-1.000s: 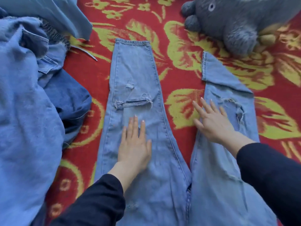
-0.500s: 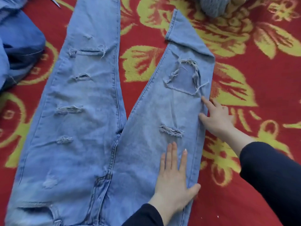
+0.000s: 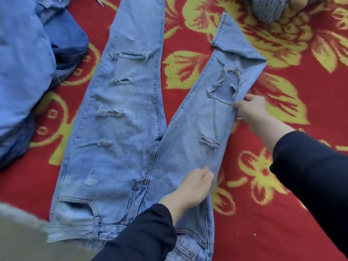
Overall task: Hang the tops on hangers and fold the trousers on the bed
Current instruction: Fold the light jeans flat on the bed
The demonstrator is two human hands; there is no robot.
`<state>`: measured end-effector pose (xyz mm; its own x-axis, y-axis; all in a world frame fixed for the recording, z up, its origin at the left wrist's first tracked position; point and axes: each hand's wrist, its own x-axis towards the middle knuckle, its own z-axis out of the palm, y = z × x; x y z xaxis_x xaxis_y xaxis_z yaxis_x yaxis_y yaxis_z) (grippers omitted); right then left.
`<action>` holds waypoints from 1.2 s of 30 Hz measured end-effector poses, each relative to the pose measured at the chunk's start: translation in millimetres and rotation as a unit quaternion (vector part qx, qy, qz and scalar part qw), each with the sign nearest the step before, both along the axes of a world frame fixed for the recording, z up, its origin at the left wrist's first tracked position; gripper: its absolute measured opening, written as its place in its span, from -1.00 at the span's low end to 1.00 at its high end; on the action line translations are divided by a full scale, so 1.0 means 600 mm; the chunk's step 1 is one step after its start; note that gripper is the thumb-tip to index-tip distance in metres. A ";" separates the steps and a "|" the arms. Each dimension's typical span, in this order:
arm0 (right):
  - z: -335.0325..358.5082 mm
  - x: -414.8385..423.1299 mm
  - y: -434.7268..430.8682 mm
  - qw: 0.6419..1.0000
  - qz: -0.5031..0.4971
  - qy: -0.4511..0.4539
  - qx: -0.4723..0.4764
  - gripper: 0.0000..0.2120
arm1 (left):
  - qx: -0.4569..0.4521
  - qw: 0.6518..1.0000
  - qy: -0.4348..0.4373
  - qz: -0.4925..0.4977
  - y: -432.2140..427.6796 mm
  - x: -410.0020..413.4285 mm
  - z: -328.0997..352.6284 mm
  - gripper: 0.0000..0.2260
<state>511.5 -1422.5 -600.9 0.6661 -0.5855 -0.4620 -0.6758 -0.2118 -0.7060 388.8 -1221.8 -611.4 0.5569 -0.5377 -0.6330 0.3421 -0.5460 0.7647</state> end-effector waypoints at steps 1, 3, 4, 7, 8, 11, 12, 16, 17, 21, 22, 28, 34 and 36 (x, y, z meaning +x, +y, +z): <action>0.013 0.013 0.019 1.000 0.005 -0.009 0.011 -0.84 | -0.008 0.996 0.058 0.073 0.020 0.017 0.016 -0.67; 0.038 0.042 0.063 0.999 0.024 -0.025 0.025 -0.85 | -0.035 0.966 0.182 0.179 0.072 0.048 0.040 -0.86; 0.049 0.059 0.089 0.999 0.037 -0.029 0.024 -0.88 | -0.061 0.950 0.226 0.206 0.104 0.063 0.049 -0.88; 0.074 0.118 0.186 0.995 0.084 -0.050 0.011 -0.90 | -0.122 0.912 0.292 0.262 0.216 0.111 0.069 -0.69; 0.080 0.140 0.226 0.993 0.094 -0.066 0.014 -0.88 | -0.132 0.899 0.293 0.297 0.255 0.128 0.072 -0.68; 0.086 0.190 0.347 0.981 0.116 -0.112 0.108 -0.68 | -0.124 0.859 0.261 0.422 0.360 0.179 0.065 -0.63; 0.080 0.199 0.381 0.975 0.138 -0.105 0.140 -0.54 | -0.097 0.850 0.235 0.462 0.394 0.194 0.051 -0.63; 0.020 0.185 0.459 0.940 0.341 0.026 -0.006 -0.37 | 0.050 0.895 0.133 0.423 0.490 0.196 0.006 -0.78; 0.005 0.173 0.465 0.922 0.380 0.053 -0.049 -0.37 | 0.086 0.924 0.109 0.356 0.503 0.188 -0.002 -0.79; -0.031 0.139 0.462 0.871 0.461 0.115 -0.127 -0.37 | 0.080 0.950 0.045 0.299 0.538 0.168 -0.029 -0.85; -0.033 0.138 0.460 0.870 0.458 0.116 -0.139 -0.37 | 0.090 0.949 0.022 0.302 0.545 0.170 -0.033 -0.87; -0.033 0.165 0.441 0.937 0.304 0.079 -0.154 -0.45 | 0.275 0.943 -0.146 0.114 0.524 0.215 -0.035 -0.75; -0.044 0.222 0.366 0.995 0.047 0.064 -0.067 -0.57 | 0.254 0.911 -0.324 -0.016 0.404 0.325 -0.048 -0.43; -0.055 0.240 0.337 0.999 -0.040 0.030 -0.002 -0.88 | 0.249 0.914 -0.316 -0.056 0.375 0.361 -0.063 -0.45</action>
<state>655.3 -1220.3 -633.6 0.5878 -0.6377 -0.4979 -0.7323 -0.1579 -0.6624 605.3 -996.8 -649.4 0.8546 -0.3472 -0.3861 -0.1618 -0.8846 0.4374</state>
